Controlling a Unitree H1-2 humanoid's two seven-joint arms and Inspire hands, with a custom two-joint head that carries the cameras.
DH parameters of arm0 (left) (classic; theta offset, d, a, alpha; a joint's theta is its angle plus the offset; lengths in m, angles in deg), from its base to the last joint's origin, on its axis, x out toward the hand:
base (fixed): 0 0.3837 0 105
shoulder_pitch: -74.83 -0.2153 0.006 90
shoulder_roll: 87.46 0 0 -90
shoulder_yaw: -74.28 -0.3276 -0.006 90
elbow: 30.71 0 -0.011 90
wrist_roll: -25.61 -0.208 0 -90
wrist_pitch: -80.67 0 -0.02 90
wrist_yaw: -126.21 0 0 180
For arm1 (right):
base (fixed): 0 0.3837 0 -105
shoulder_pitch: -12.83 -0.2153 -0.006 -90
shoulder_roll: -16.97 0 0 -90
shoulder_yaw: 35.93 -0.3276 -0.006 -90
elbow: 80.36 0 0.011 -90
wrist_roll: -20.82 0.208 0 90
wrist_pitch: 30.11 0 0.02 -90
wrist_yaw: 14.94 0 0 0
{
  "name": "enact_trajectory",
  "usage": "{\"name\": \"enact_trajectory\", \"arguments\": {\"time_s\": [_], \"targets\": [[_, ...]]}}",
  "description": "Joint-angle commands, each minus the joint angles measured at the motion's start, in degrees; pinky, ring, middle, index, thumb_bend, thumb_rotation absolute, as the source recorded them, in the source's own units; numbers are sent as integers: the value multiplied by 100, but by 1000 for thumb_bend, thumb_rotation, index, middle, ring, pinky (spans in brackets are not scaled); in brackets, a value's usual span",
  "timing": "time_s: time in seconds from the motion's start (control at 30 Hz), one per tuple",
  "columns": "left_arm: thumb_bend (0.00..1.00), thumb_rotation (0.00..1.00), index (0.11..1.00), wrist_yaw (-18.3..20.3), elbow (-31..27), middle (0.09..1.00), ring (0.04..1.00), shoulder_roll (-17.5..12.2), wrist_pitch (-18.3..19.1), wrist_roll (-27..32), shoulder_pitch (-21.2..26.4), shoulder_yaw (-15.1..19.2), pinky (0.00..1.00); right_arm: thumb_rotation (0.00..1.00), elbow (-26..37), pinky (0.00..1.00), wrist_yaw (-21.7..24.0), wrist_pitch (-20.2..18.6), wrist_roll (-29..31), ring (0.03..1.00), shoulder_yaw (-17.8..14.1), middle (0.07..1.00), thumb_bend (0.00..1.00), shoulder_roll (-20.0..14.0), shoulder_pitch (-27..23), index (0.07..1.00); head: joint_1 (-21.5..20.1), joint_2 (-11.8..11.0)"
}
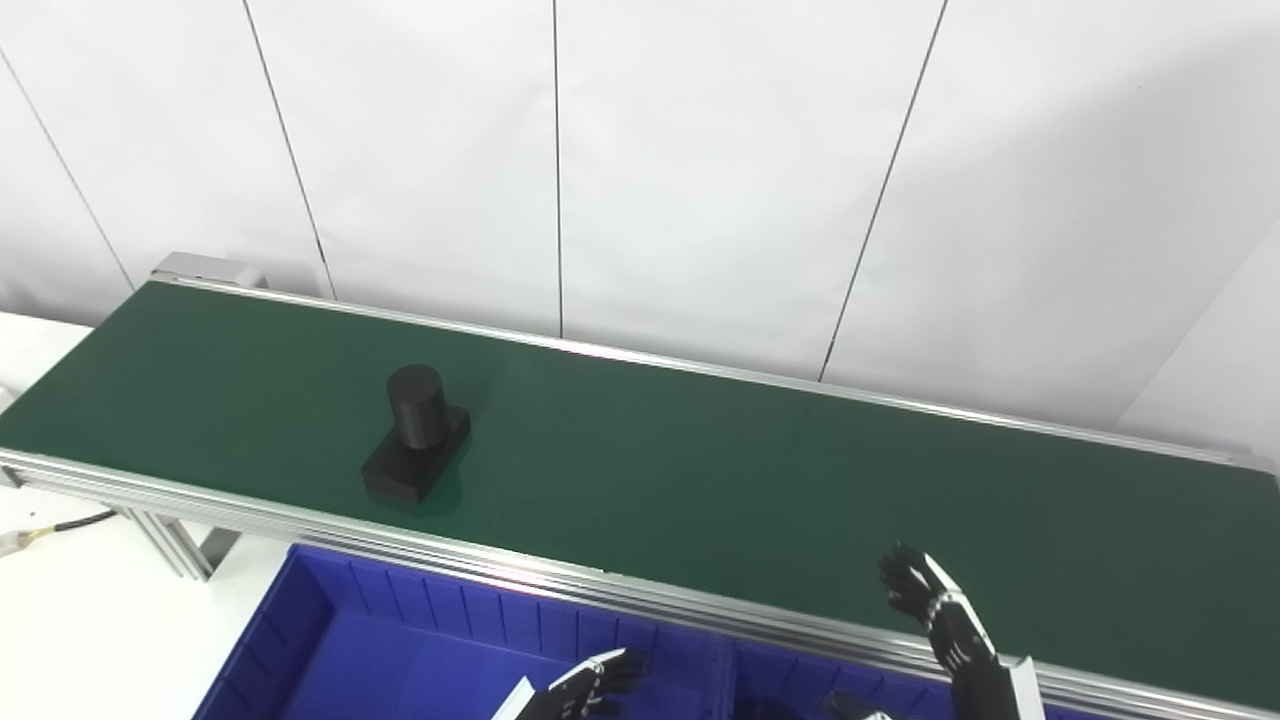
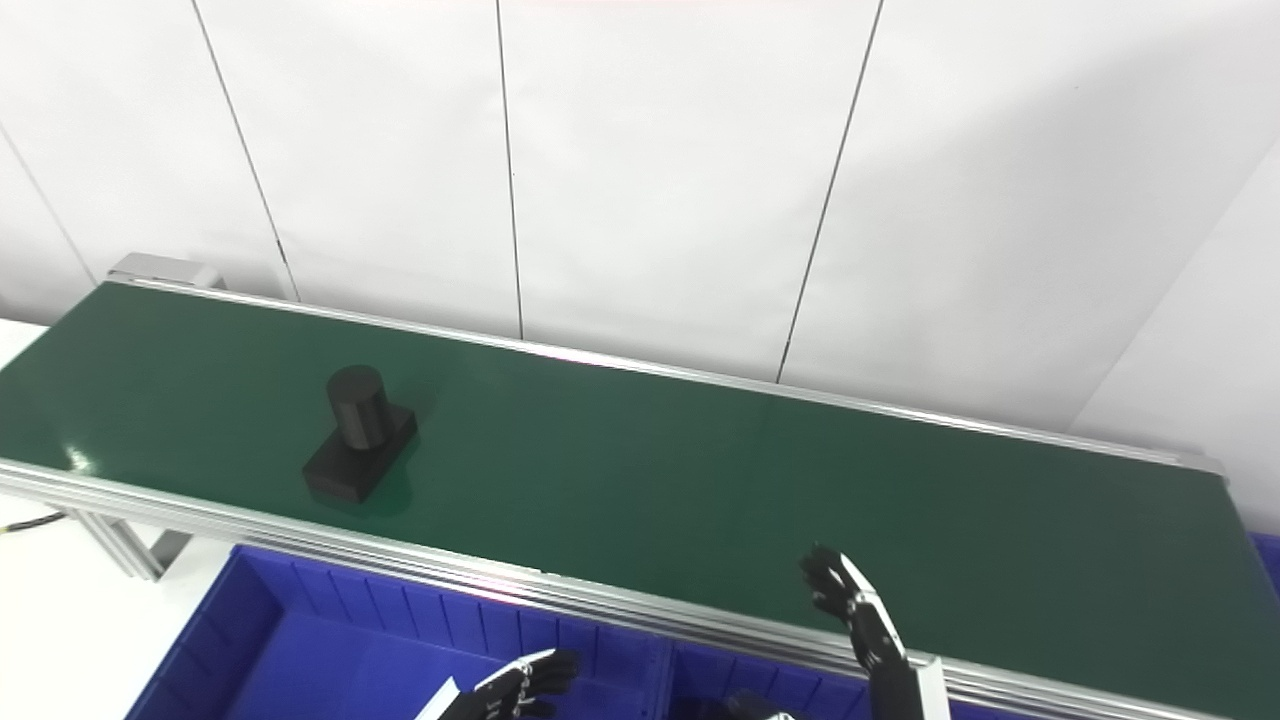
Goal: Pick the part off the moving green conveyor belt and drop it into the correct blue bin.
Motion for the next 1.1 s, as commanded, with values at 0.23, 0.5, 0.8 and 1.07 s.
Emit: {"name": "enact_trajectory", "arguments": {"time_s": [0.23,0.5,0.8,1.07], "targets": [[977,435,849,-139,-95,859,846,-73,-210,-27,91,-27,786,432,299,733,574,56,-309,801,-354,817,777,156,-586,858,-25,0],[961,410,849,-100,-169,858,843,-89,-210,44,27,-3,783,446,377,744,1221,-861,-668,826,-392,851,772,207,-1095,879,-146,47],[954,408,851,-84,-202,860,843,-148,-210,72,15,31,784,489,392,737,1534,-1358,-1243,825,-287,860,794,346,-1511,881,-582,118],[948,424,852,-70,-249,871,857,-223,-210,91,31,75,794,554,138,749,1636,-1746,-1519,834,-236,870,814,604,-1875,897,-1265,209]]}}
